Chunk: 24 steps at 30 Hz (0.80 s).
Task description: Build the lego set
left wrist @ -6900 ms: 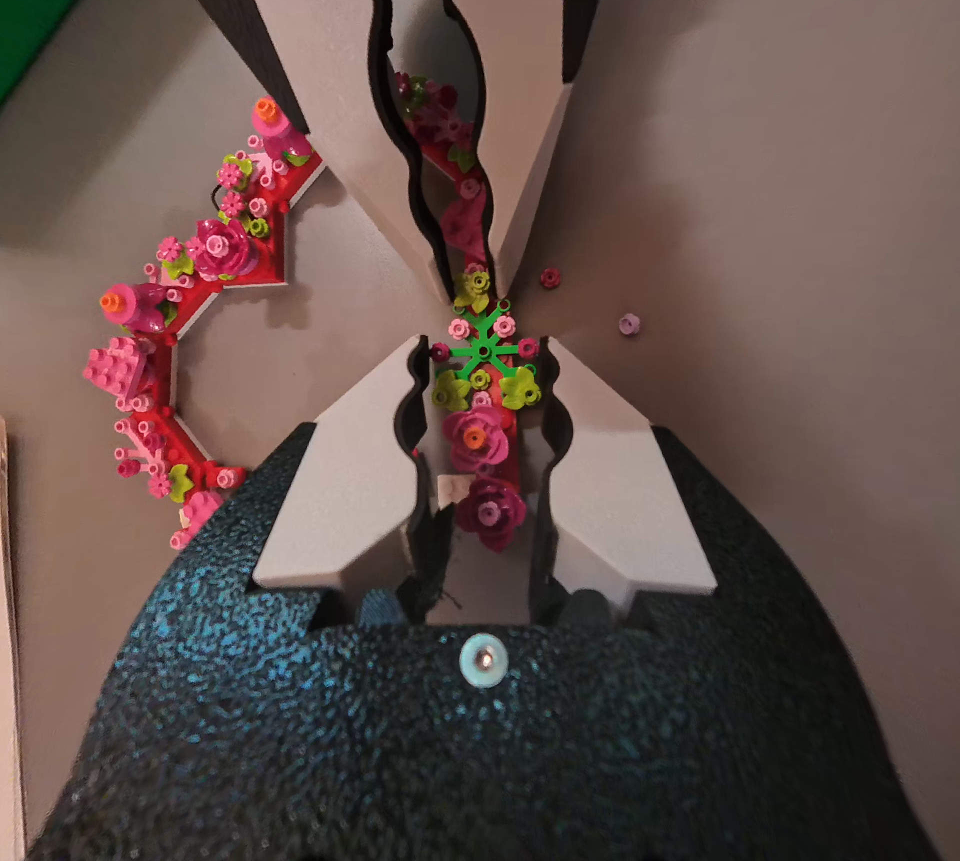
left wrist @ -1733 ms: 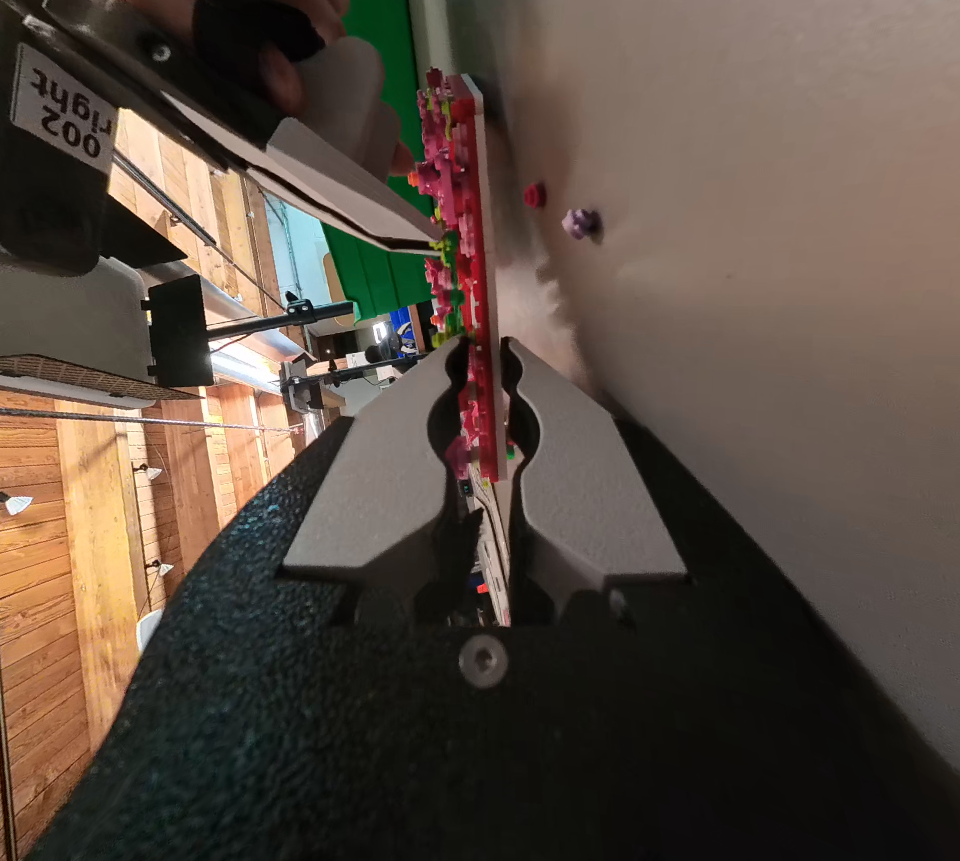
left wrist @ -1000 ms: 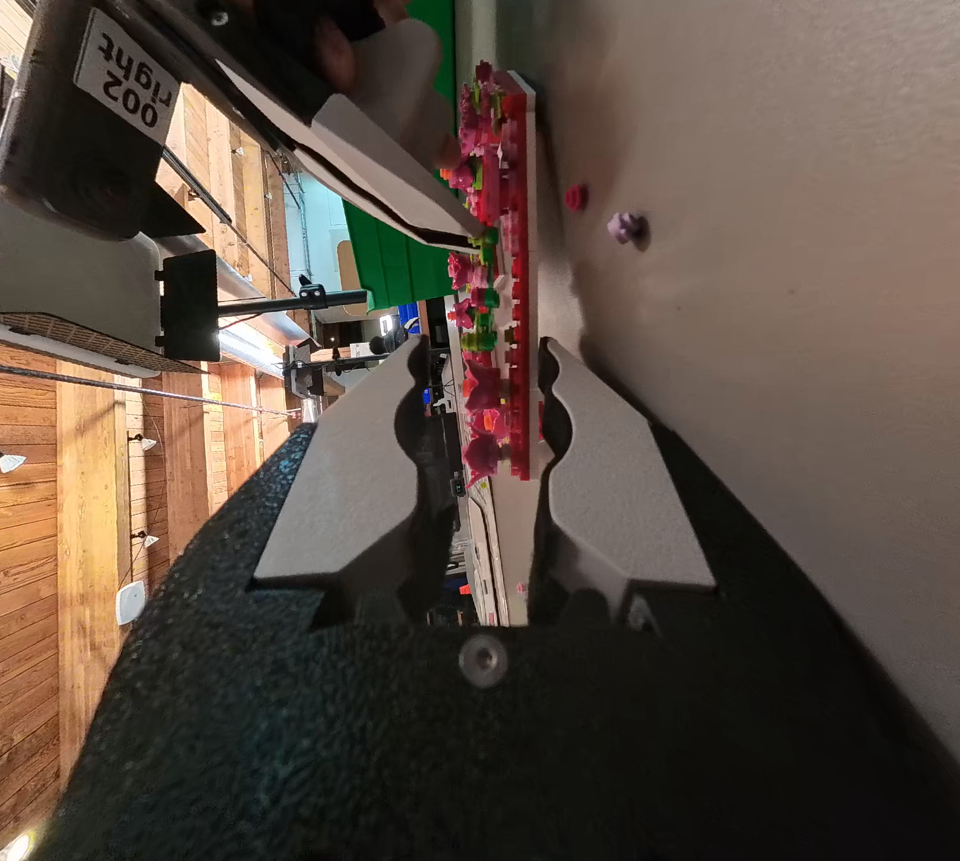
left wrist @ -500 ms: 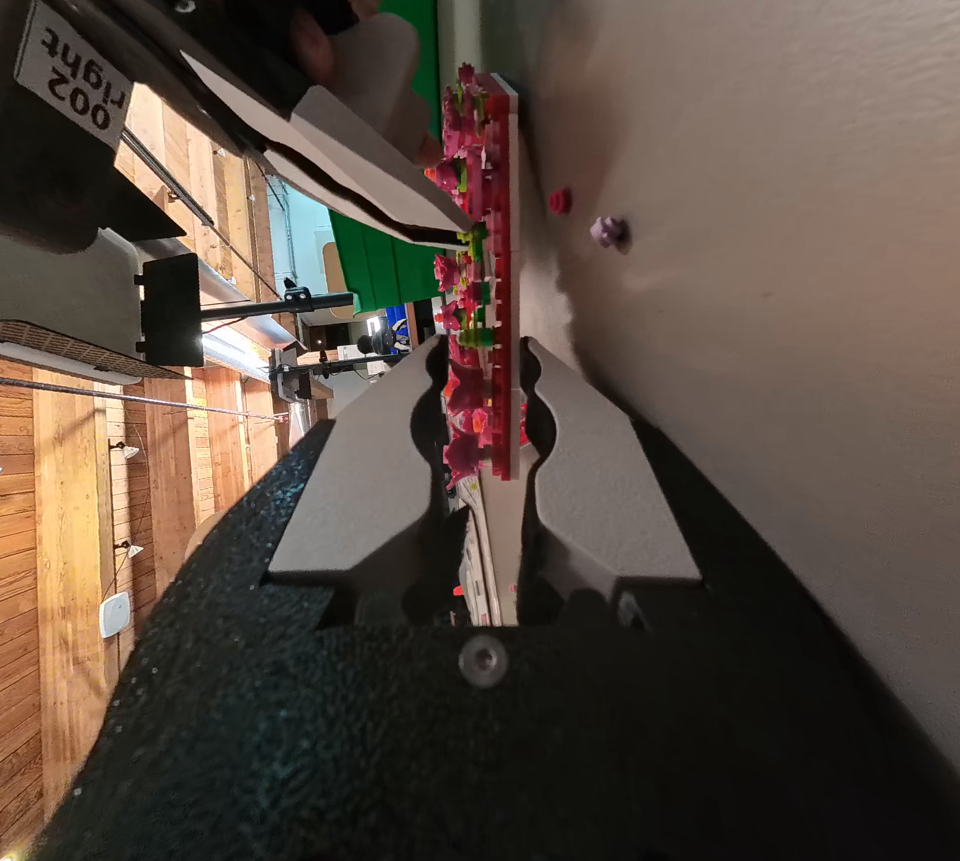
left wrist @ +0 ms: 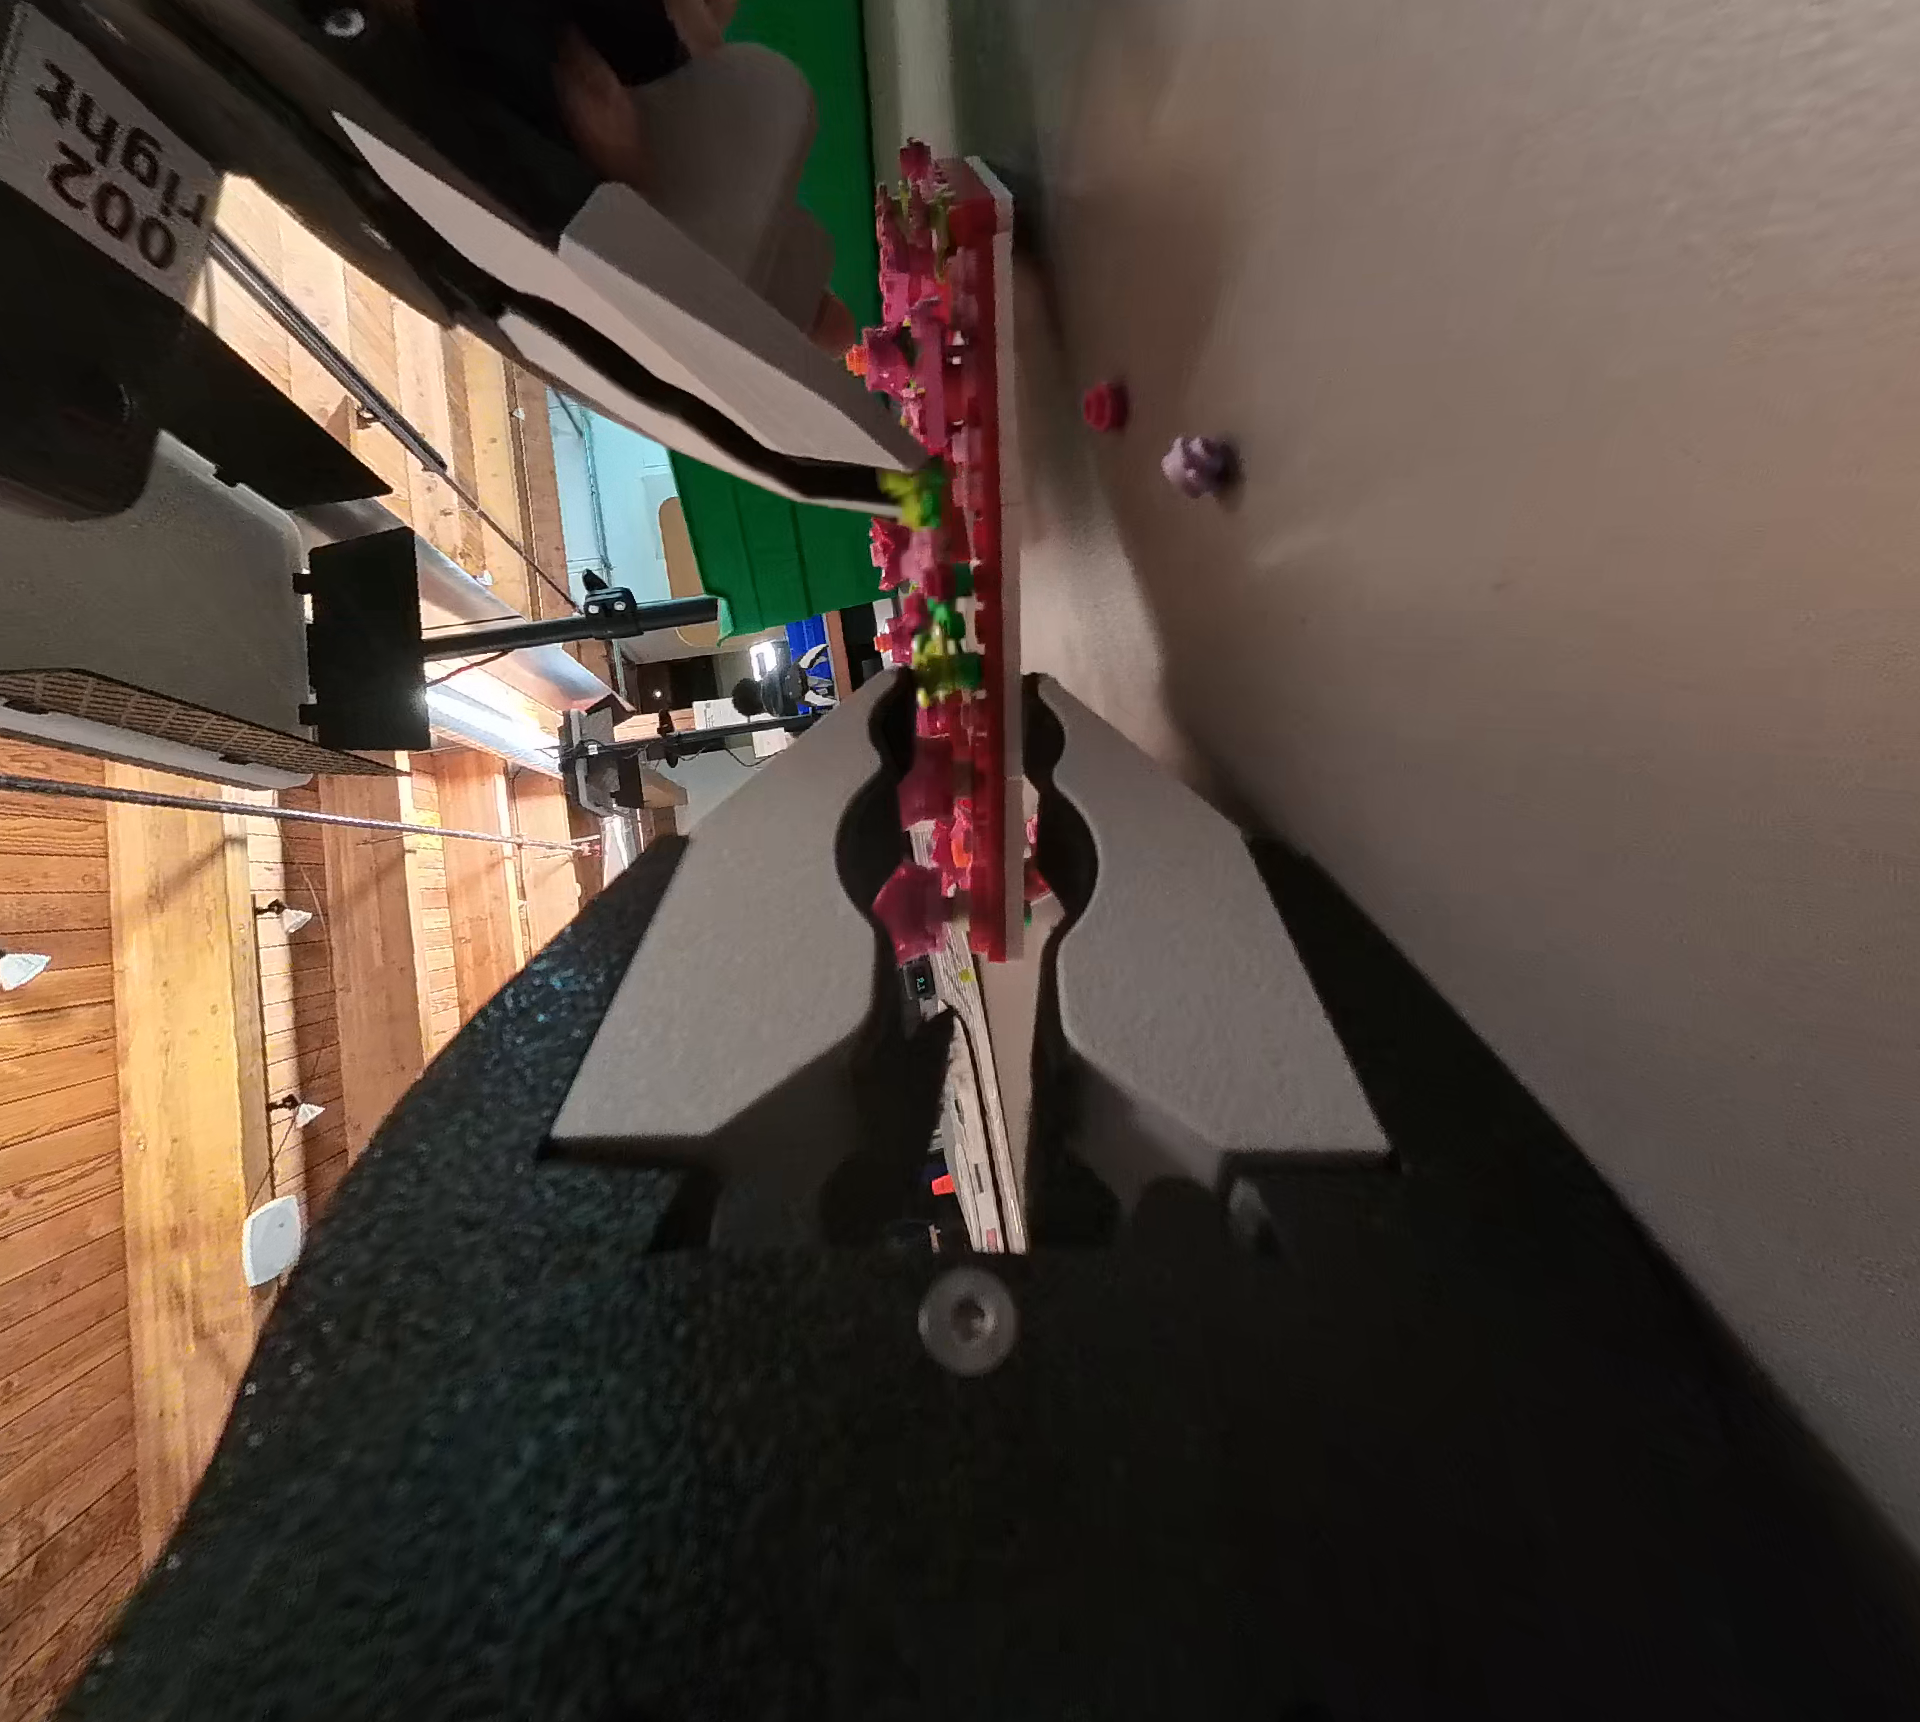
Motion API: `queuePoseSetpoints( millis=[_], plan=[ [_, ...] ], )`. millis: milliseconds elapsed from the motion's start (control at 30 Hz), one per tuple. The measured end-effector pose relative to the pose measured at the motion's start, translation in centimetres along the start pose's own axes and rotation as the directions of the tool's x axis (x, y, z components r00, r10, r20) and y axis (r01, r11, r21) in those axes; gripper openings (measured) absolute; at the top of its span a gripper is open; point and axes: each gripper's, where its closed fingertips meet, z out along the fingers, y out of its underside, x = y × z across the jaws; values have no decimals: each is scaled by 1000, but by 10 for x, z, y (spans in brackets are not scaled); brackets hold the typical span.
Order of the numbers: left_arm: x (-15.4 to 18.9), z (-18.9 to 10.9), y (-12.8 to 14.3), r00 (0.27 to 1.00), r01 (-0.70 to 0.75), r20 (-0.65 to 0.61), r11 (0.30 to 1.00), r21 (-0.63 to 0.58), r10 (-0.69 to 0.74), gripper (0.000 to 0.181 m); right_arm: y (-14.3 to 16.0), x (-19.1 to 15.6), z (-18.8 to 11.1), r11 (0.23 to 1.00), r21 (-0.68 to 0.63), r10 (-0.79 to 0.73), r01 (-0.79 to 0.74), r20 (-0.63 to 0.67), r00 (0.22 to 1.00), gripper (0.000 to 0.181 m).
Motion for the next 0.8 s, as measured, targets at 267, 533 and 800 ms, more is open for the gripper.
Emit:
queuePoseSetpoints(
  millis=[267, 533, 800],
  plan=[
    [0, 0, 0, 1000, 4, 0, 1000, 3, -4, 17, 6, -19, -5, 988, 1, -151, 152, -103, 983, 36],
    [0, -1, -1, 1000, 1, 2, 1000, 9, -1, 17, -3, -14, -3, 982, 73, -161, 175, -169, 972, 57],
    [0, -1, -1, 1000, 0, 3, 1000, 10, 0, 17, 2, -19, 4, 985, 74, -149, 159, -119, 982, 52]
  ],
)
